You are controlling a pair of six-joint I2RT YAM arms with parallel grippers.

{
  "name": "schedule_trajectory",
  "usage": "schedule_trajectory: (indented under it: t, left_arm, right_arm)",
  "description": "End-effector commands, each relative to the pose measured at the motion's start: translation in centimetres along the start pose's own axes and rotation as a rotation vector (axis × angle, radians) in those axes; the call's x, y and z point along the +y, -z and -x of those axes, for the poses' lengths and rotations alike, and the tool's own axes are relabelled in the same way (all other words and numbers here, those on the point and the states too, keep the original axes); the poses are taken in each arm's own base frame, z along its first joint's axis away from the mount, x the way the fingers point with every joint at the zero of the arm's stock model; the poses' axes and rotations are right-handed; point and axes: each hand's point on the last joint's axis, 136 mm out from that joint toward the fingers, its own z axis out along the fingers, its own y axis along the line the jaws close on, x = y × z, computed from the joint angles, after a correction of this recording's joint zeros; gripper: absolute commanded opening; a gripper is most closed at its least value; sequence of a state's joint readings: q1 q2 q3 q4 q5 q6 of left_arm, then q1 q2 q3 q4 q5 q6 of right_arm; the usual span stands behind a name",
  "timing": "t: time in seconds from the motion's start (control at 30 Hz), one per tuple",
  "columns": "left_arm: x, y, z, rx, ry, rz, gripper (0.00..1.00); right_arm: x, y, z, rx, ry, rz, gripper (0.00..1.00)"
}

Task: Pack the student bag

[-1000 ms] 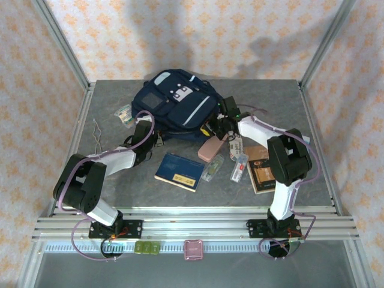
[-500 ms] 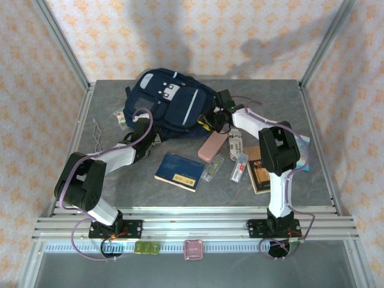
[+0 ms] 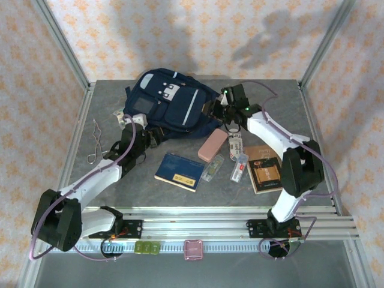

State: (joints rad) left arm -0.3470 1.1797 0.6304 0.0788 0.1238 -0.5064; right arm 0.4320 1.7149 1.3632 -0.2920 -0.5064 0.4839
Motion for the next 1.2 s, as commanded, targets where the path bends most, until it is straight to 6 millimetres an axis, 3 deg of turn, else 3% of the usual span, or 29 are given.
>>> schedule_trajectory:
  t: [0.0, 0.13, 0.2, 0.33, 0.47, 0.8, 1.17]
  left_arm:
    - [0.2, 1.2, -5.7, 0.159, 0.018, 0.015, 0.53]
    - [-0.1, 3.0, -10.8, 0.246, 0.066, 0.016, 0.53]
    - [0.7, 3.9, -13.0, 0.284, 0.104, 0.051, 0.53]
    - [0.4, 5.3, -15.8, 0.324, 0.151, 0.034, 0.53]
    - [0.5, 5.3, -17.6, 0.345, 0.173, 0.033, 0.52]
    - [3.8, 2.9, -17.2, 0.279, 0.099, 0.254, 0.41]
    - [6.6, -0.3, -12.9, 0.188, 0.073, 0.367, 0.39]
  right_arm:
    - [0.4, -1.5, -4.6, 0.123, 0.098, 0.057, 0.46]
    - [0.4, -2.9, -8.5, 0.221, 0.135, 0.077, 0.45]
    - [0.2, -3.5, -10.3, 0.264, 0.148, 0.076, 0.45]
    - [-0.5, -4.5, -13.2, 0.334, 0.170, 0.064, 0.45]
    - [-1.7, -5.7, -15.4, 0.393, 0.179, 0.023, 0.45]
    - [-2.9, -7.6, -18.1, 0.468, 0.170, -0.010, 0.43]
    - [-3.0, -9.1, -20.3, 0.533, 0.189, -0.032, 0.43]
